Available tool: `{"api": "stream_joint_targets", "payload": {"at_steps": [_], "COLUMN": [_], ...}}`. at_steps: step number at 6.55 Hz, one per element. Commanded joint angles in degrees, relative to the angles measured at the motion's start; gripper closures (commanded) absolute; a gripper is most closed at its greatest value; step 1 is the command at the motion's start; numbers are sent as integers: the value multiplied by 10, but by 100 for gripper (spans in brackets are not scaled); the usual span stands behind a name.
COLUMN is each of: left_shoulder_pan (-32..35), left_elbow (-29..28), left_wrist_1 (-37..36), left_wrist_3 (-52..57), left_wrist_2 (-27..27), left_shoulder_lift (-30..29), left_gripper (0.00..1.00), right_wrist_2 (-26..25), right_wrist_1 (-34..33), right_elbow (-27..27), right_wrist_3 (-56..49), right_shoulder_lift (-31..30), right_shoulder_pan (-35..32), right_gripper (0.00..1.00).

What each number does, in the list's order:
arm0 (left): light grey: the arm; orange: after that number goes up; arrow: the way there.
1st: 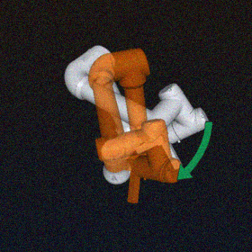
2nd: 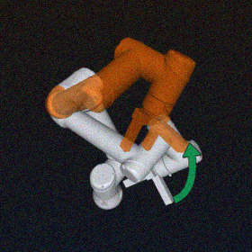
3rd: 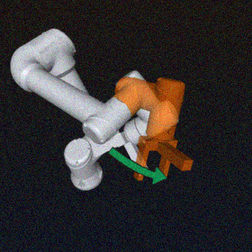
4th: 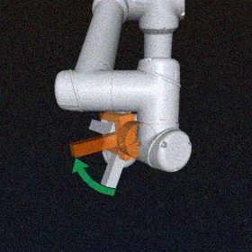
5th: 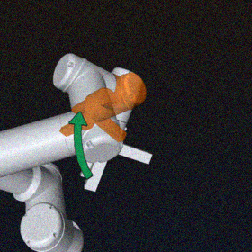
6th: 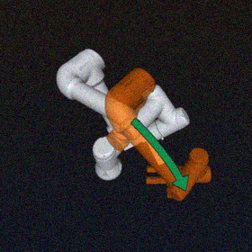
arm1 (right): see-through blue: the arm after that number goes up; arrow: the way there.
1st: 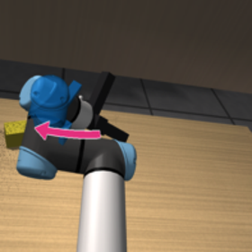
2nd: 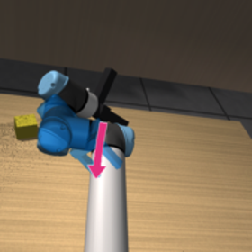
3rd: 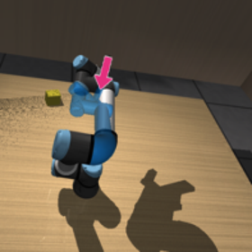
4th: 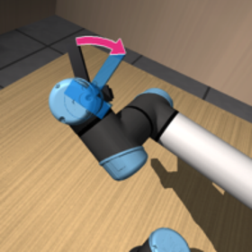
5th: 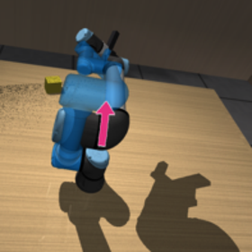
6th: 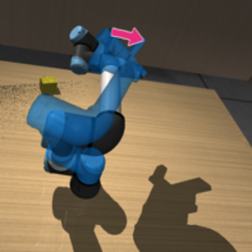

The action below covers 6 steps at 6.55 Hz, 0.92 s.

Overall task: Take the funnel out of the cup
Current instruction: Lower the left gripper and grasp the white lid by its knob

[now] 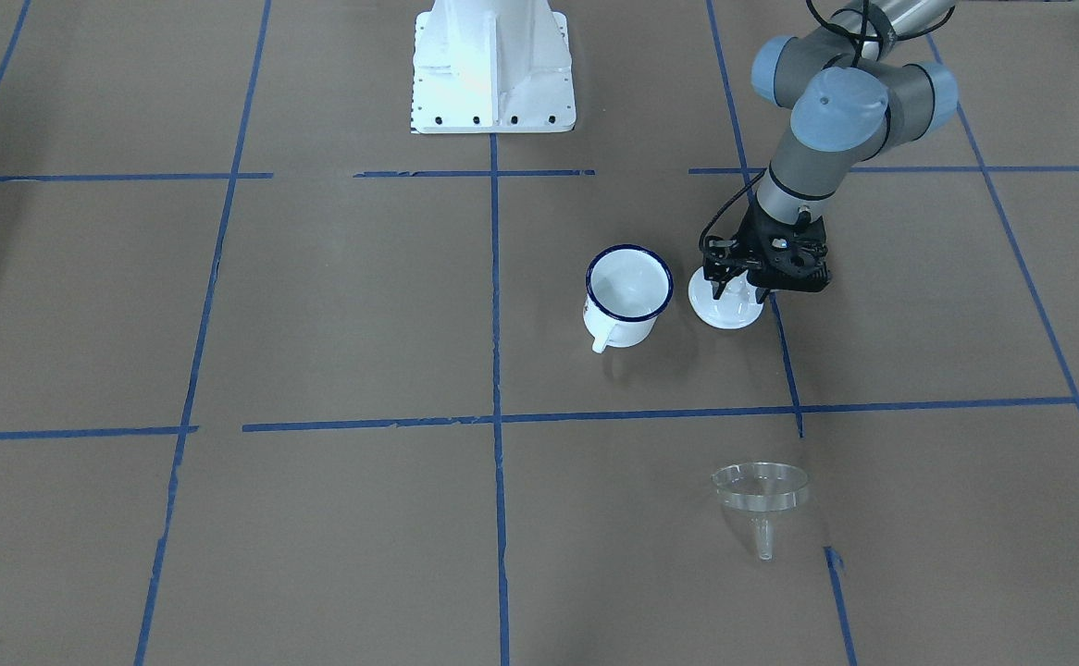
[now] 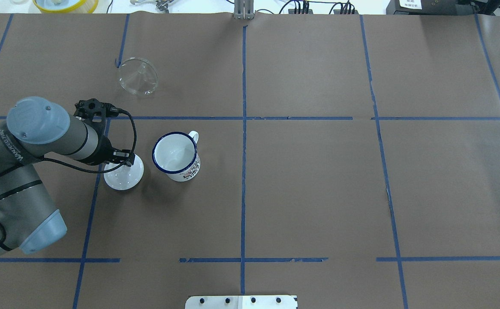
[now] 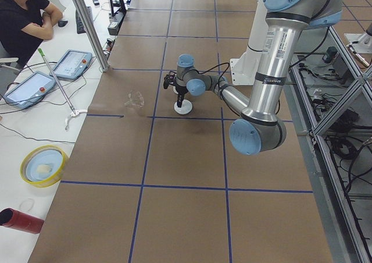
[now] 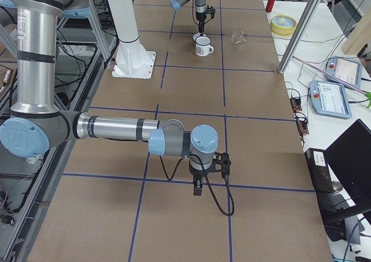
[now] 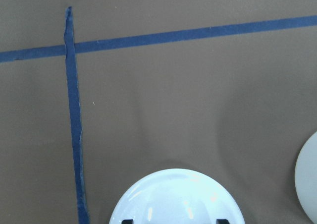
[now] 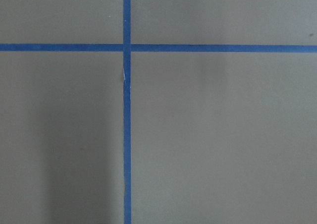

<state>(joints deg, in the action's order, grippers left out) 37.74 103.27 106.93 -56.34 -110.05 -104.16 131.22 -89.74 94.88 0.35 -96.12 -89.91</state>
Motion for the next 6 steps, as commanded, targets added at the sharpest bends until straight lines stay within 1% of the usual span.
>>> {"api": "stream_joint_targets", "payload": {"at_steps": [1, 2, 3, 5, 6], "left_shoulder_pan": [-1, -2, -2, -1, 0], "left_elbow": [1, 1, 2, 3, 10], "left_wrist_1": [-2, -2, -2, -2, -2], "left_wrist_3": [0, 0, 0, 0, 1], "left_wrist_2": [-2, -2, -2, -2, -2], "left_shoulder_lift": [0, 0, 0, 0, 2], "left_gripper": [37, 40, 49, 77, 95], "right_wrist_2": [0, 0, 0, 0, 0], "right_wrist_1": [0, 0, 0, 0, 0], "right_elbow": [0, 0, 0, 0, 0], "right_wrist_3": [0, 0, 0, 0, 0], "right_shoulder_lift": [0, 1, 0, 1, 1], "right_shoulder_pan": [0, 0, 0, 0, 0], "right_gripper": [0, 0, 0, 0, 0]}}
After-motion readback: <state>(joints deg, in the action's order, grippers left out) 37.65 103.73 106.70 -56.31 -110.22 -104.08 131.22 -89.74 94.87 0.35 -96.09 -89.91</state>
